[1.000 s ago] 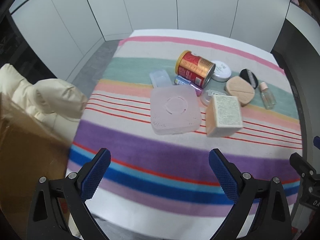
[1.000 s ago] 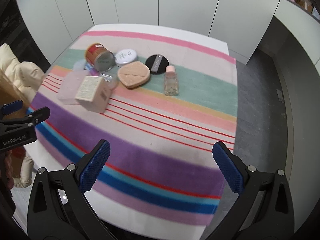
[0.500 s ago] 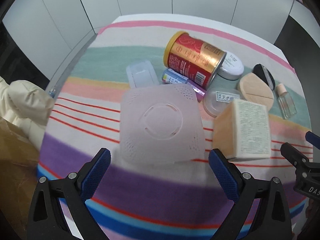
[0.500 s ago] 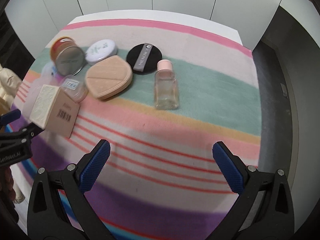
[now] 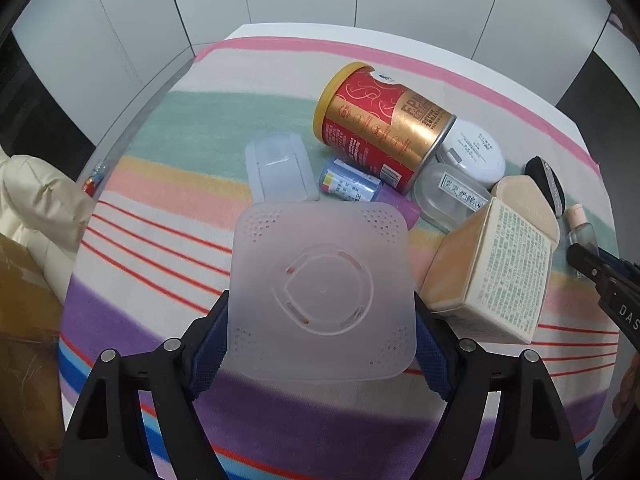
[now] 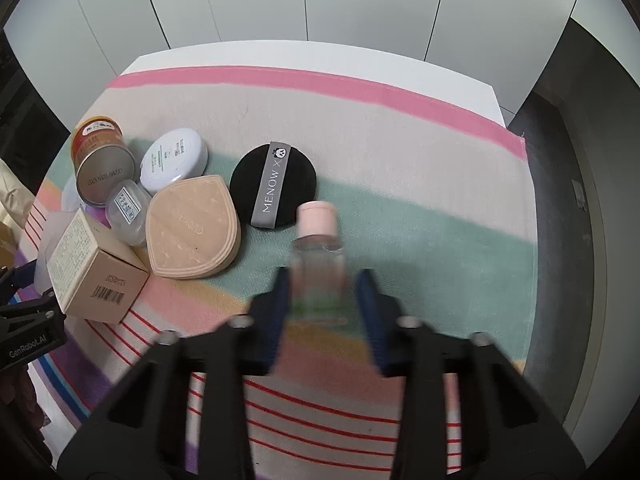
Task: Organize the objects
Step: 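Grasp the translucent square container with the left tool while the right tool grasps the pink-capped bottle, then lift and carry the container and bottle with both tools over the cardboard box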
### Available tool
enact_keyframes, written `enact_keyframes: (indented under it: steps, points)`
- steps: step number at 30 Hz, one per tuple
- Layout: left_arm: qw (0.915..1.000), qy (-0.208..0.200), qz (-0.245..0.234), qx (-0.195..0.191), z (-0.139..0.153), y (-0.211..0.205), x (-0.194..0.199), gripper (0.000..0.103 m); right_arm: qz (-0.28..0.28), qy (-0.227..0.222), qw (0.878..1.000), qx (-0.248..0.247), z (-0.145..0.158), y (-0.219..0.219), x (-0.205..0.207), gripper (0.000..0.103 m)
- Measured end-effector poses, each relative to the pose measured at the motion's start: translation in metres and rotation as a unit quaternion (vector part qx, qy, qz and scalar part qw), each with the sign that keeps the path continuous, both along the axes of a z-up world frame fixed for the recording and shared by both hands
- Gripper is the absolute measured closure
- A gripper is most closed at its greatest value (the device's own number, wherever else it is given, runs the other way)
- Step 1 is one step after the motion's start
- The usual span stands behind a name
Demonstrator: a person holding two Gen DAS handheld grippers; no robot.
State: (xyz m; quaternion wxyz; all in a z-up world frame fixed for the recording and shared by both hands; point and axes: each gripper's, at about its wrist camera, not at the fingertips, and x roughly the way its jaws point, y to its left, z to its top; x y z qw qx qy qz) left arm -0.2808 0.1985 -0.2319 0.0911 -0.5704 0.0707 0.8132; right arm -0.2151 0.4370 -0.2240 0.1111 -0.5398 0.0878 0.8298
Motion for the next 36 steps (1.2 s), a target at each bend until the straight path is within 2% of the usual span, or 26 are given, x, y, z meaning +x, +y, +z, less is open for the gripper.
enact_keyframes:
  steps: [5, 10, 12, 21, 29, 36]
  points:
    - [0.9999, 0.002, -0.003, -0.010, 0.011, 0.002, 0.006, 0.021, -0.007, -0.007, 1.000, -0.012, 0.002, -0.002, 0.012, 0.074]
    - [0.9999, 0.009, 0.002, -0.014, 0.036, -0.004, 0.012, 0.021, -0.010, -0.006, 1.000, -0.016, 0.018, -0.005, 0.029, 0.074]
    - [0.9998, 0.014, 0.000, -0.014, 0.040, -0.011, 0.024, 0.021, -0.006, -0.003, 1.000, -0.018, 0.030, -0.009, 0.037, 0.074]
    - [0.9989, 0.044, -0.001, -0.014, 0.093, -0.021, 0.063, 0.021, -0.004, 0.016, 1.000, -0.007, 0.082, -0.024, 0.077, 0.074]
    - [0.9974, 0.072, -0.003, 0.006, 0.145, -0.032, 0.109, 0.021, 0.003, 0.036, 0.999, 0.004, 0.132, -0.040, 0.119, 0.074]
    - [0.9951, 0.094, -0.015, 0.026, 0.173, -0.040, 0.145, 0.021, 0.004, 0.049, 0.999, 0.008, 0.165, -0.055, 0.156, 0.074]
